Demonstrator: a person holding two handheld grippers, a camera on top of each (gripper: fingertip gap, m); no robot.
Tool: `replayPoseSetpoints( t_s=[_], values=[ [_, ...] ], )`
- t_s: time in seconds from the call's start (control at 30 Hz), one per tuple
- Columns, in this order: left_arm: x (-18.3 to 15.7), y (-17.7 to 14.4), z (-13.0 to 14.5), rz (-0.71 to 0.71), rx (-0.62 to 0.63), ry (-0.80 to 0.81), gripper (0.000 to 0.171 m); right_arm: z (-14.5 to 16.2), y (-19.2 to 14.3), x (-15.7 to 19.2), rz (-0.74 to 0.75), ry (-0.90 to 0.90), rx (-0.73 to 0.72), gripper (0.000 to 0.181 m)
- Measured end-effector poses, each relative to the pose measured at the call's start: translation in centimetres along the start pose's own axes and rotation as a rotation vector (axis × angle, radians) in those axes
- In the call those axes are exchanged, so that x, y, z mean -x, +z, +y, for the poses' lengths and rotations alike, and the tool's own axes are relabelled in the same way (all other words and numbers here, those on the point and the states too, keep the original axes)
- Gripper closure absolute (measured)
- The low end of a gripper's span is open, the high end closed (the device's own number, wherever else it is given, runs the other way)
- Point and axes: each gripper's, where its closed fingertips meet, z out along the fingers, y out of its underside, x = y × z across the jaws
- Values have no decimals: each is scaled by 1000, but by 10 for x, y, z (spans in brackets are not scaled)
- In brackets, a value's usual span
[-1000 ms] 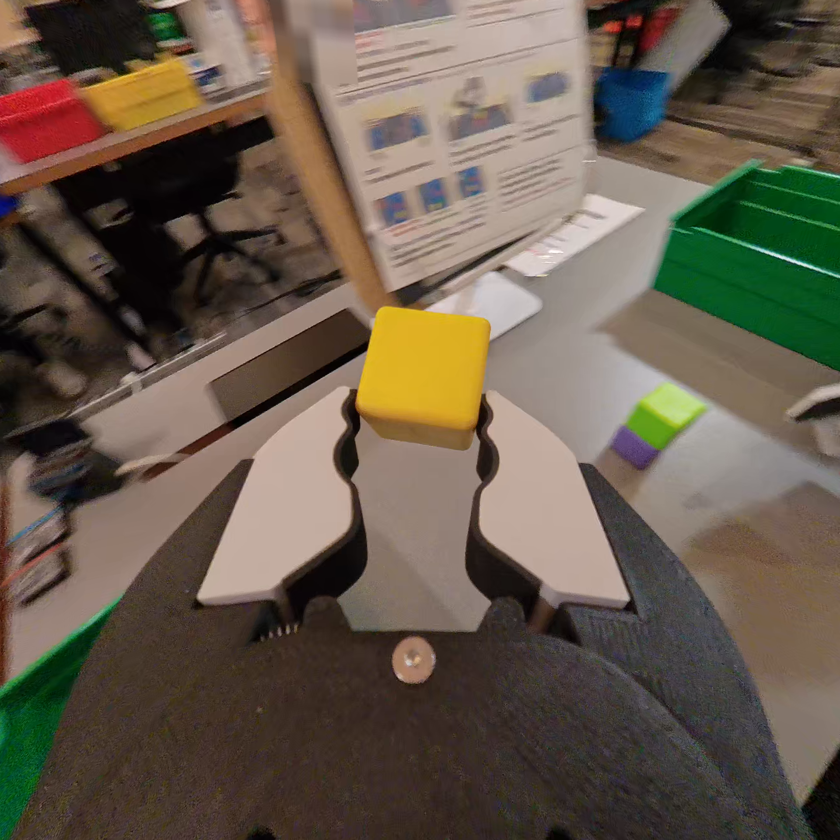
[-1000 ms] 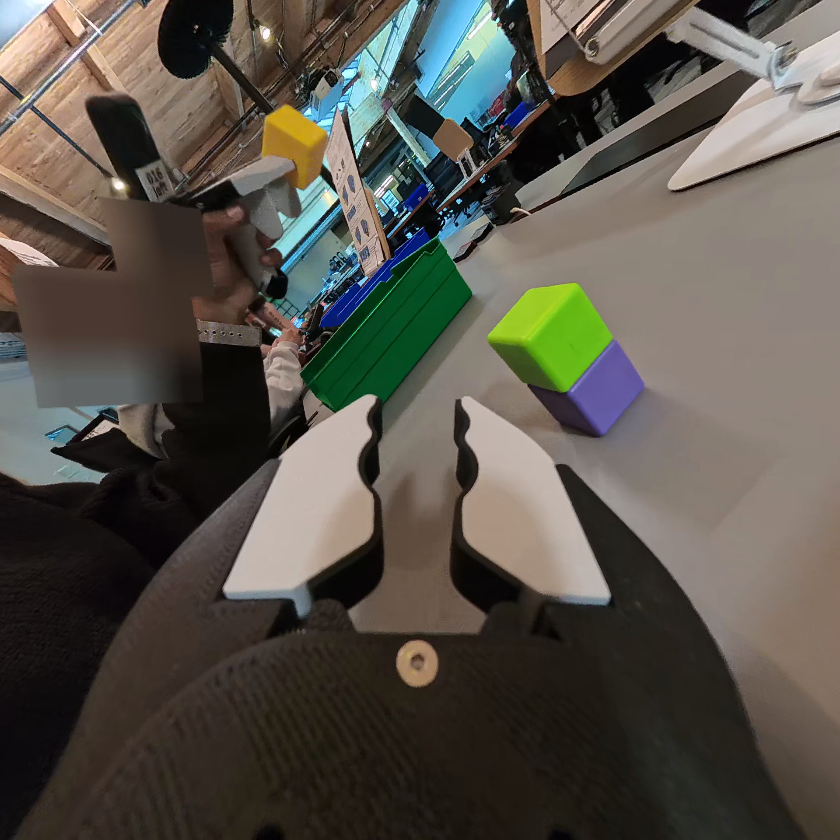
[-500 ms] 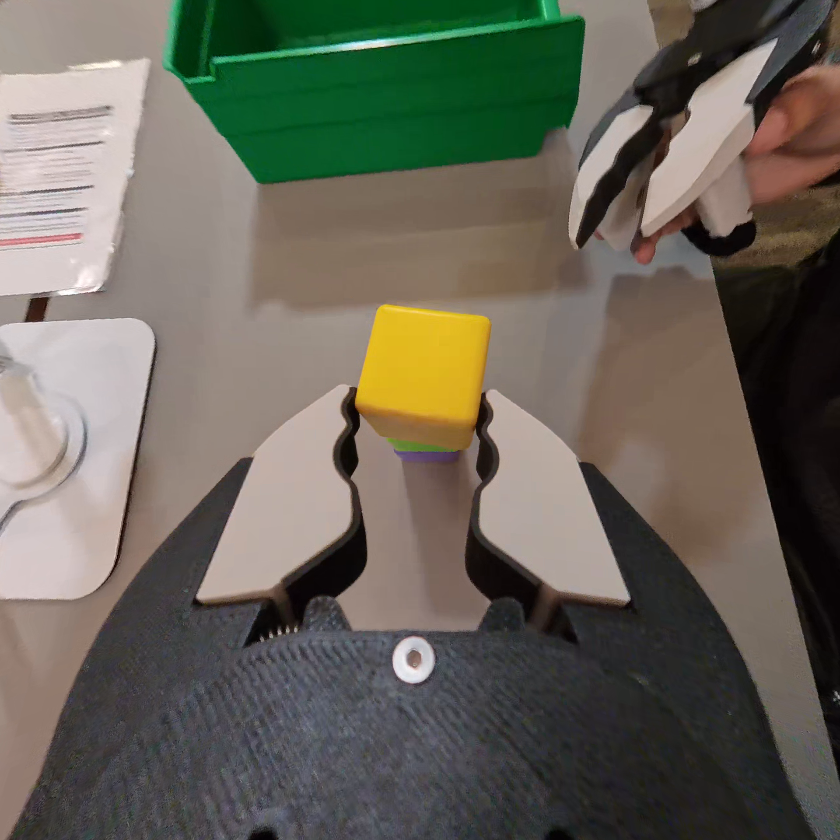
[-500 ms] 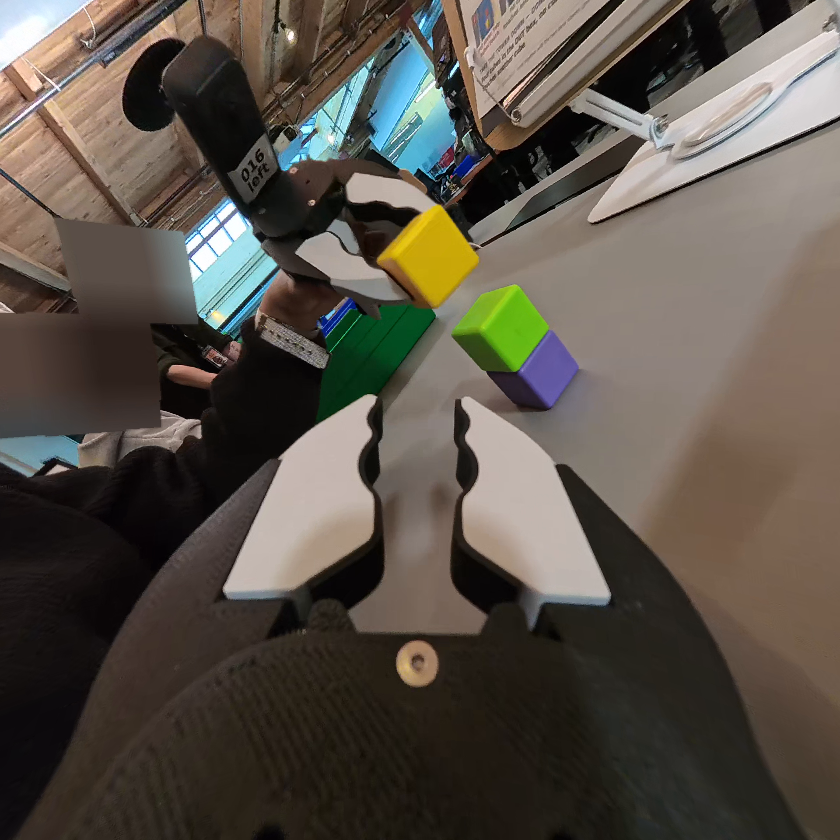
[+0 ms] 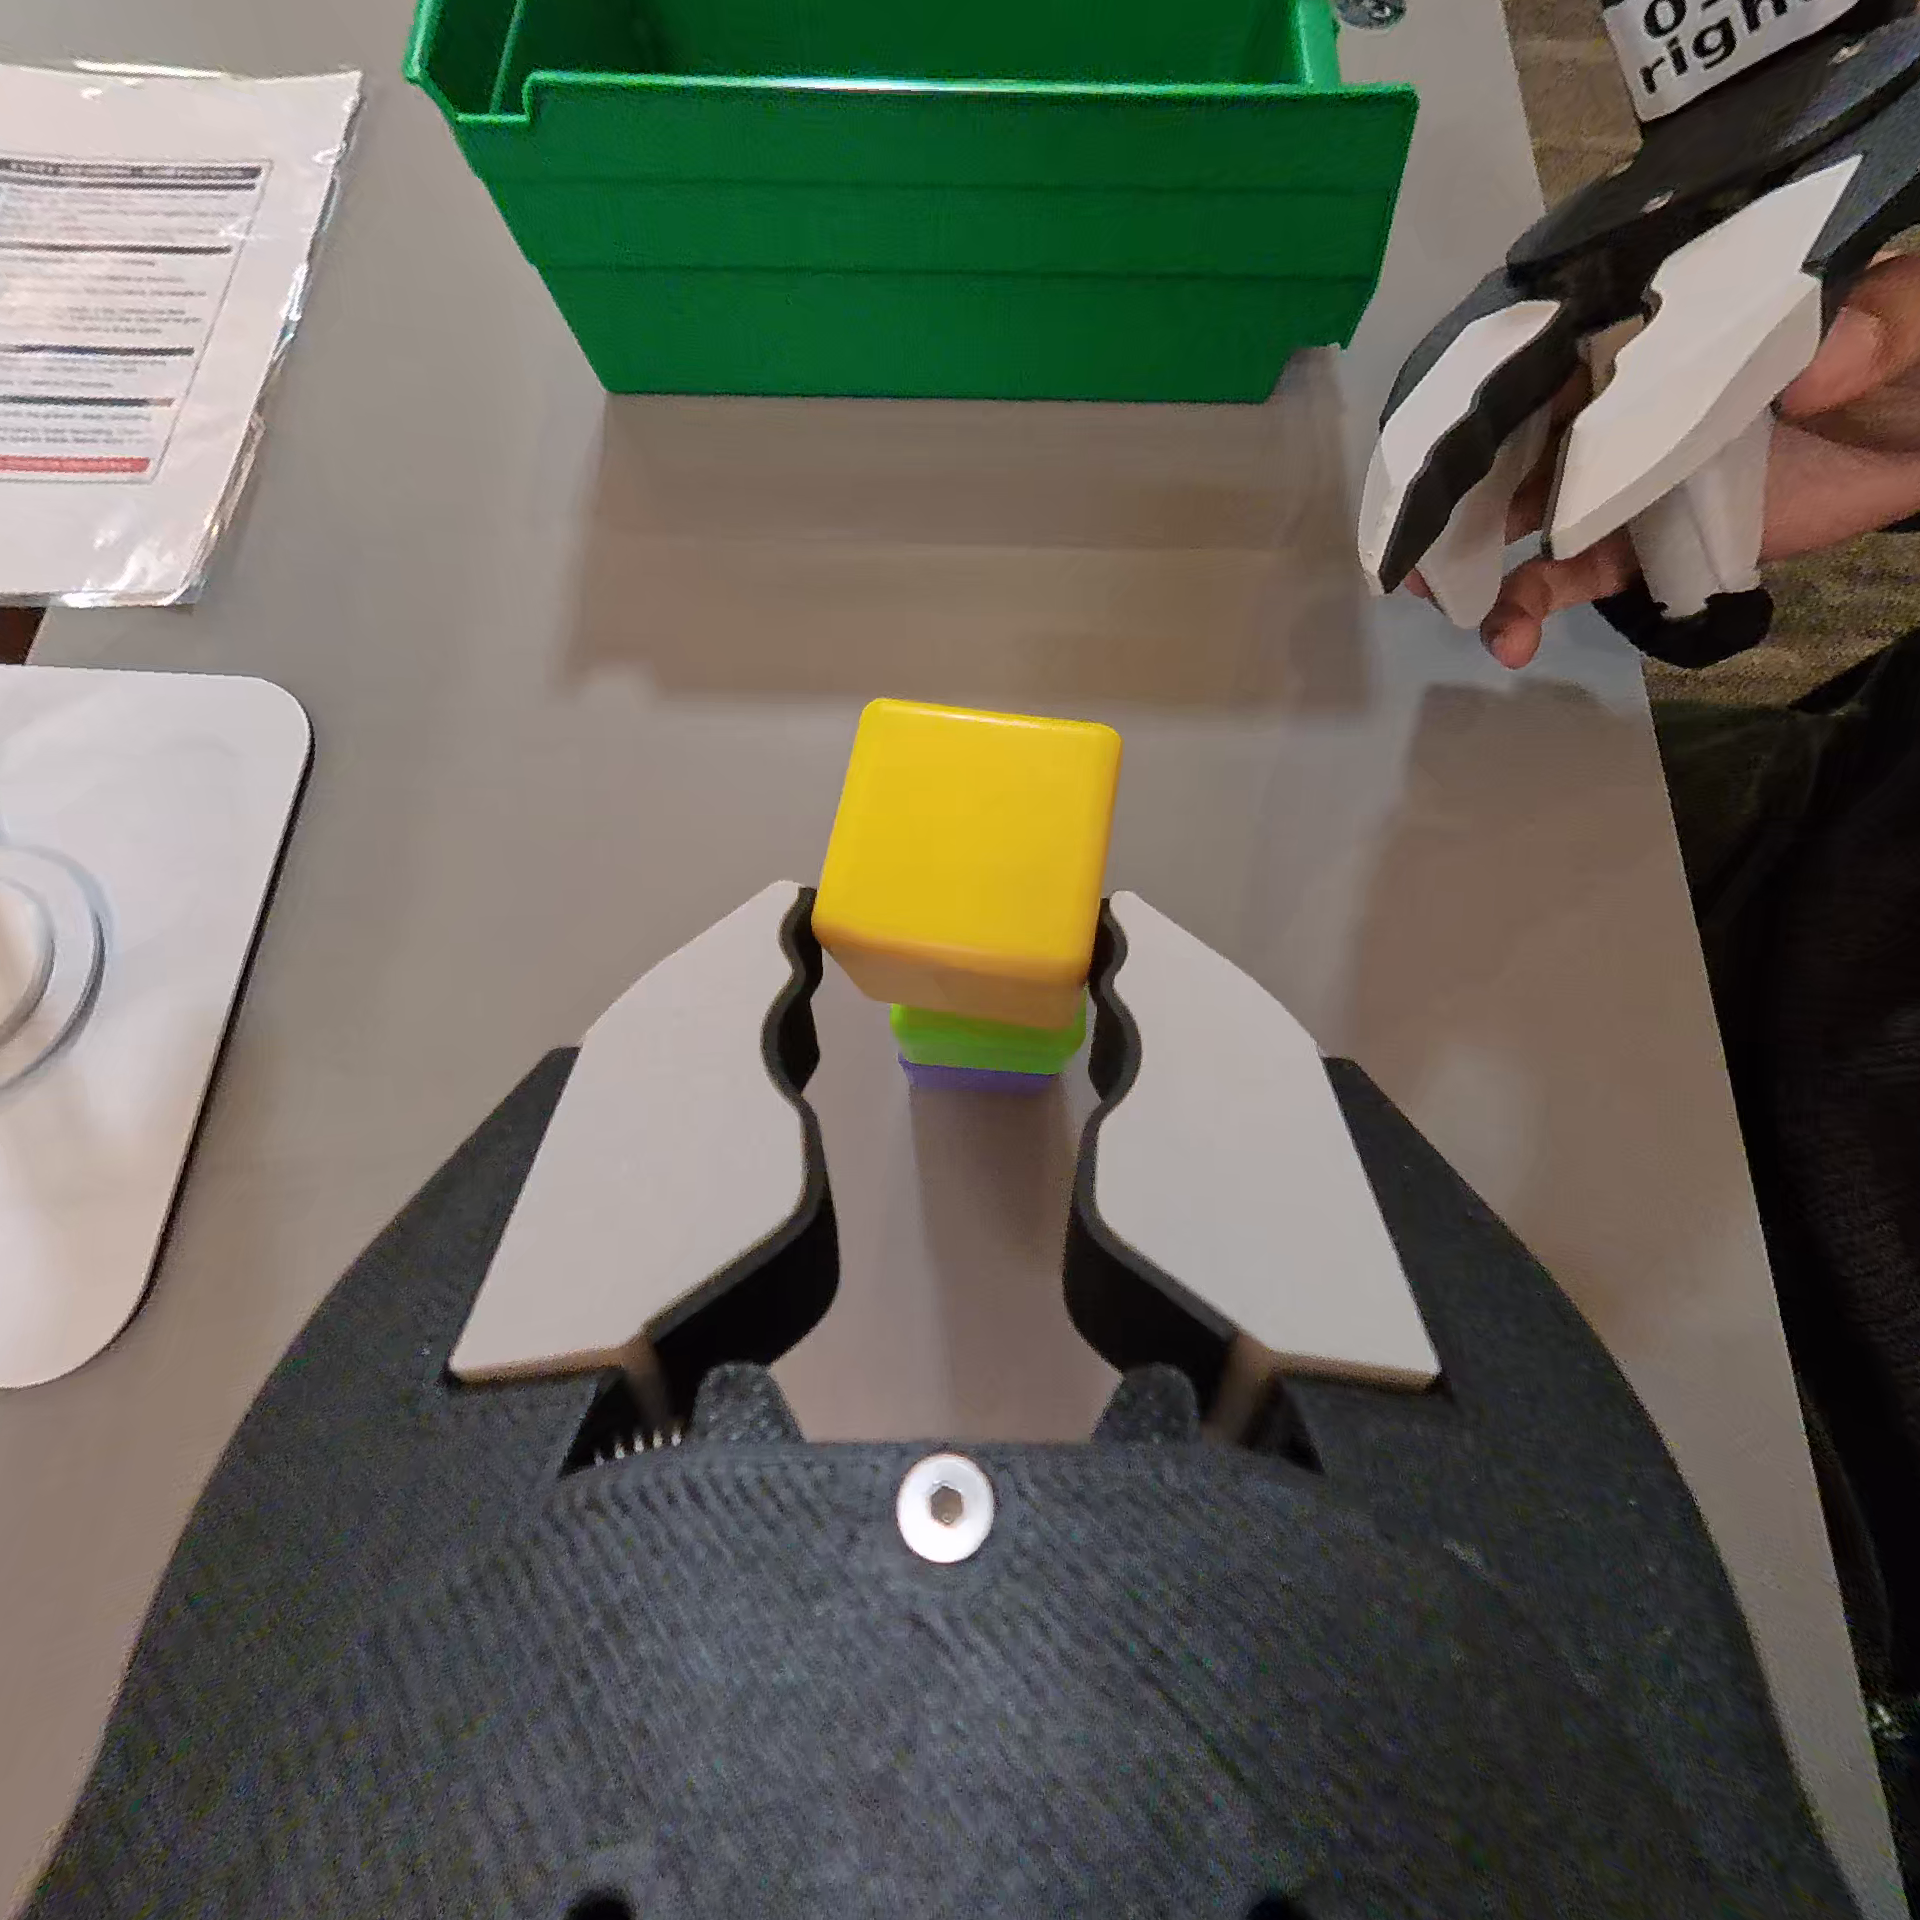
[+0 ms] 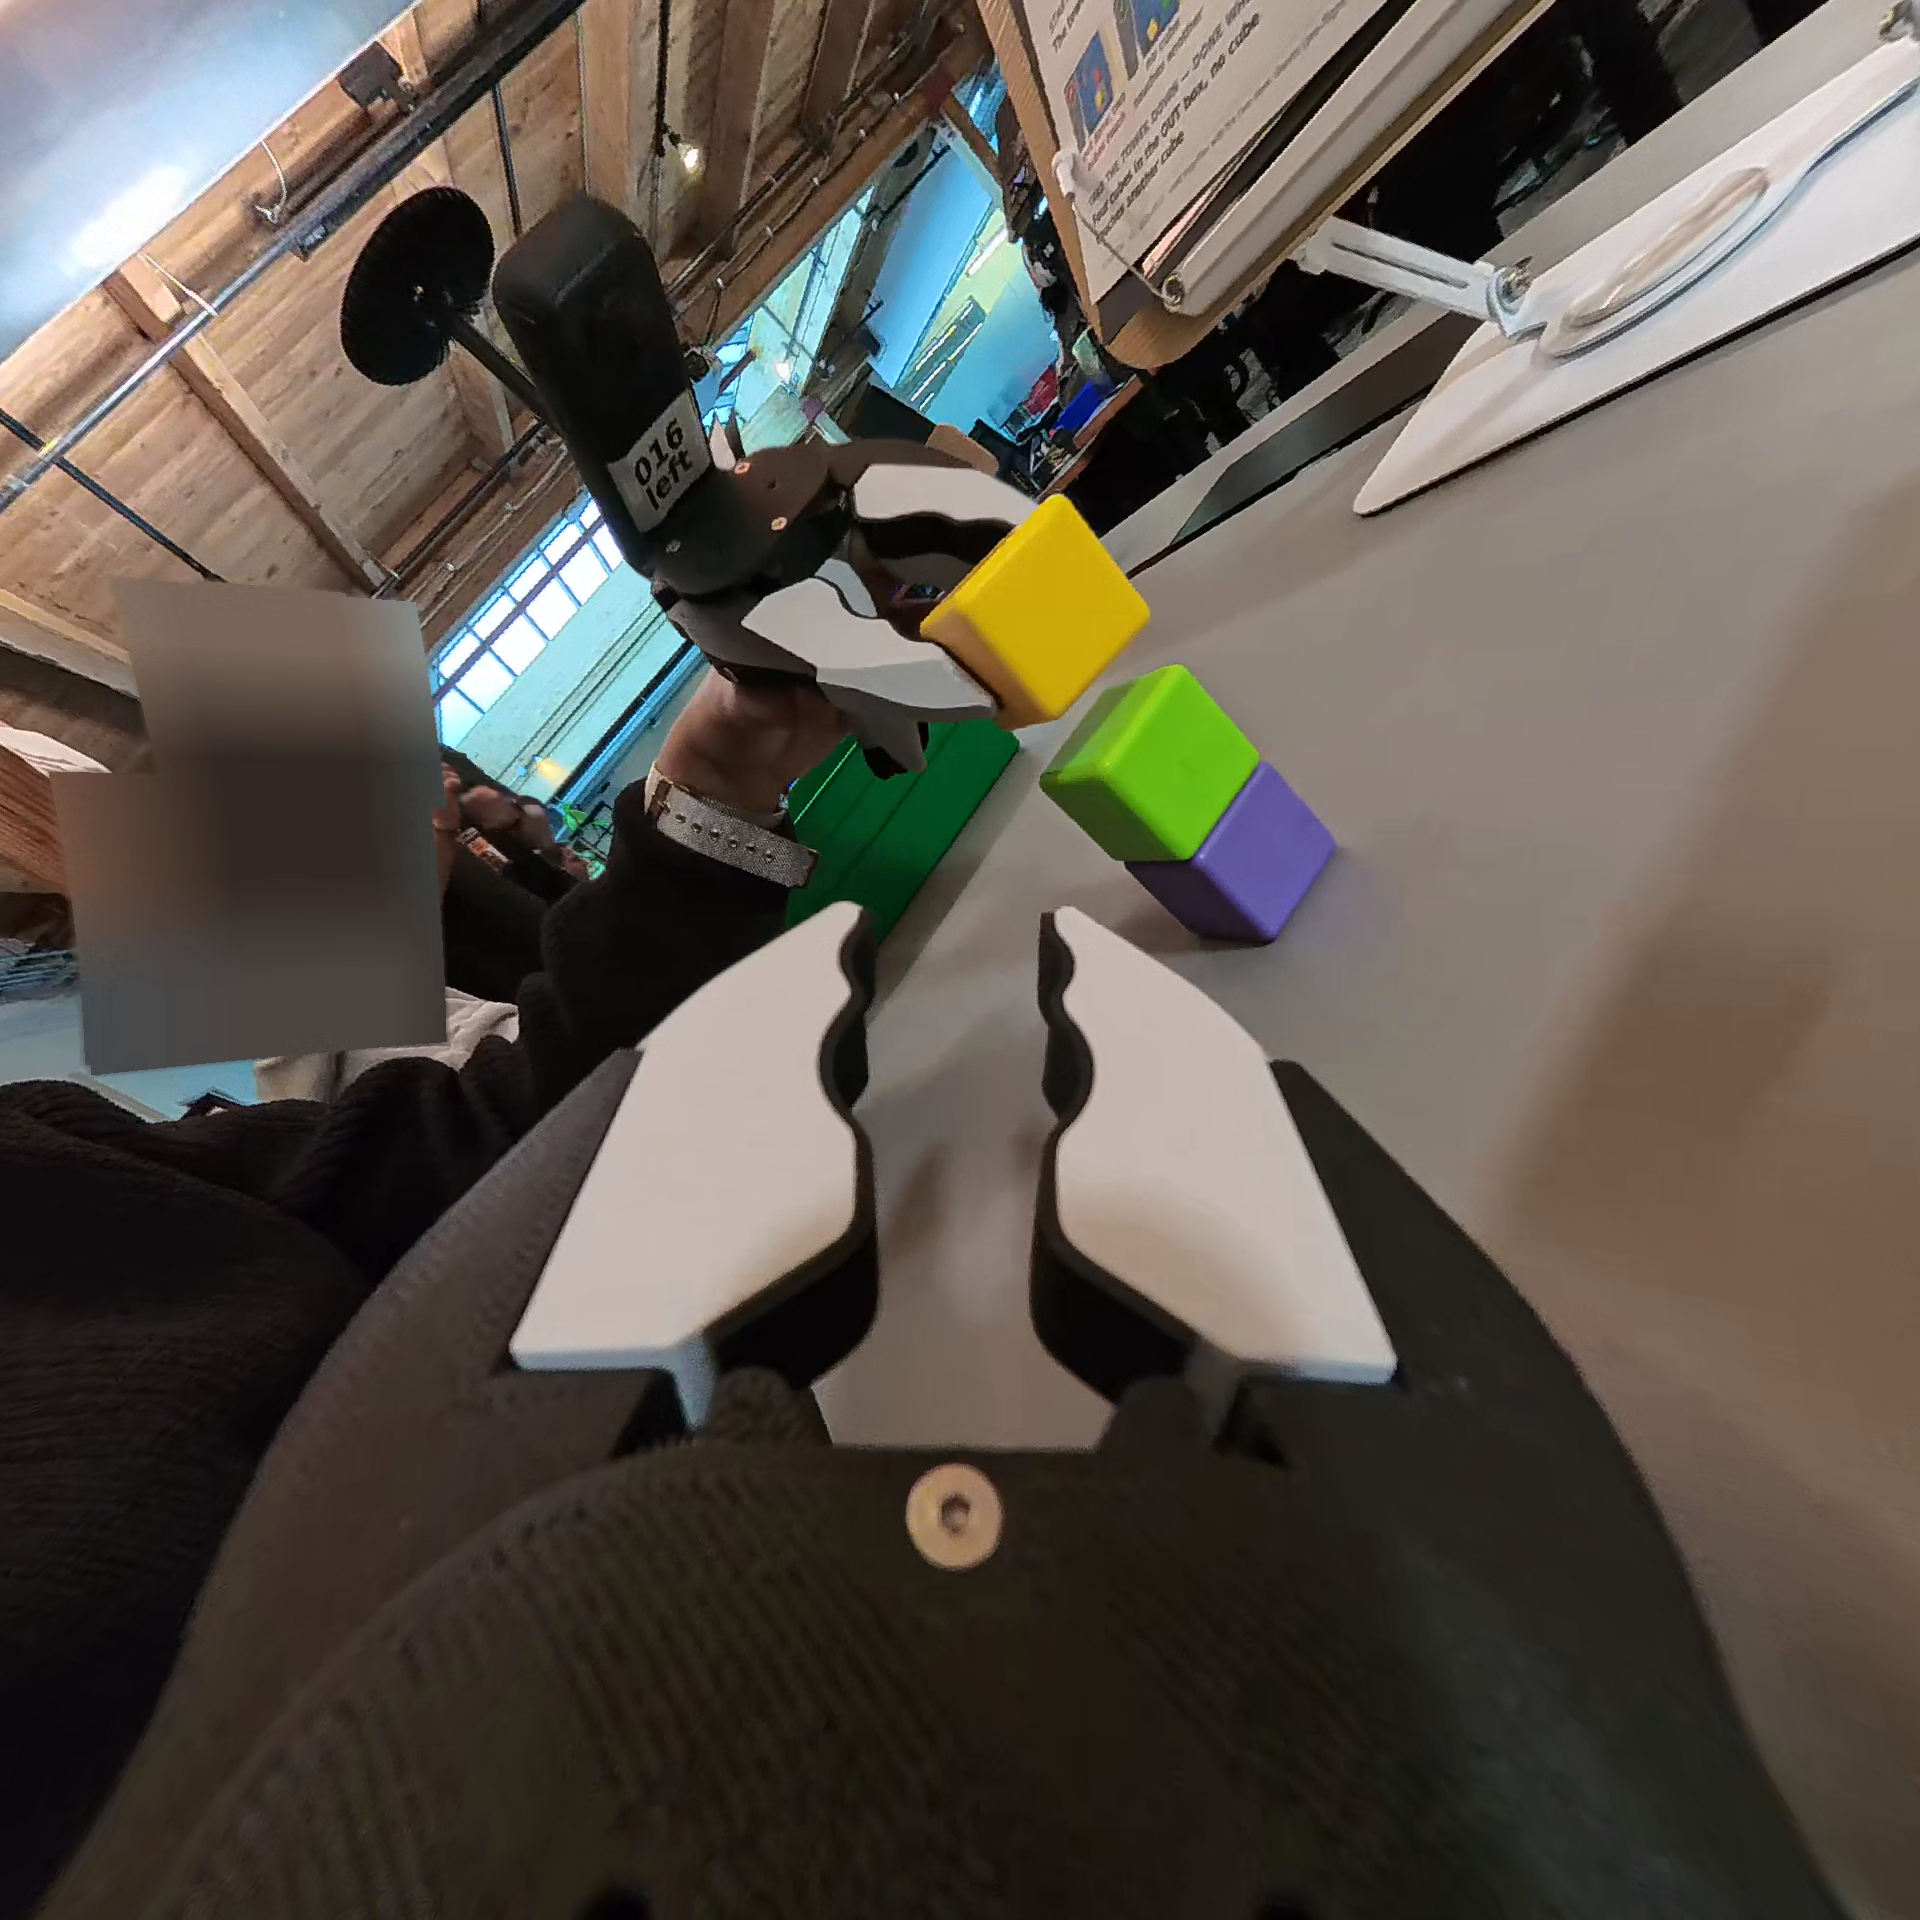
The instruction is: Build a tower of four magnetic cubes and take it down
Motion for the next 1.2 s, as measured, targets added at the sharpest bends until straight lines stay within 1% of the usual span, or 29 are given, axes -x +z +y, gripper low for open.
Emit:
replayPoseSetpoints(
  t_s=[0.13,0.33,0.5,0.7,0.83,1.2],
  values=[
    [2,2,4,-39,23,-21,121,0,1,0,-4,8,-1,151],
    [-1,8,11,-57,63,-16,121,0,2,0,-11,17,0,151],
    [-1,8,11,-65,55,-35,121,0,2,0,-12,20,0,151],
    [-4,7,13,-81,67,-11,121,0,3,0,-18,29,2,151],
    [-2,6,15,-119,80,8,121,0,5,0,-21,31,5,151],
    [0,4,17,-195,120,-17,121,2,9,0,-37,48,16,151]
  ],
)
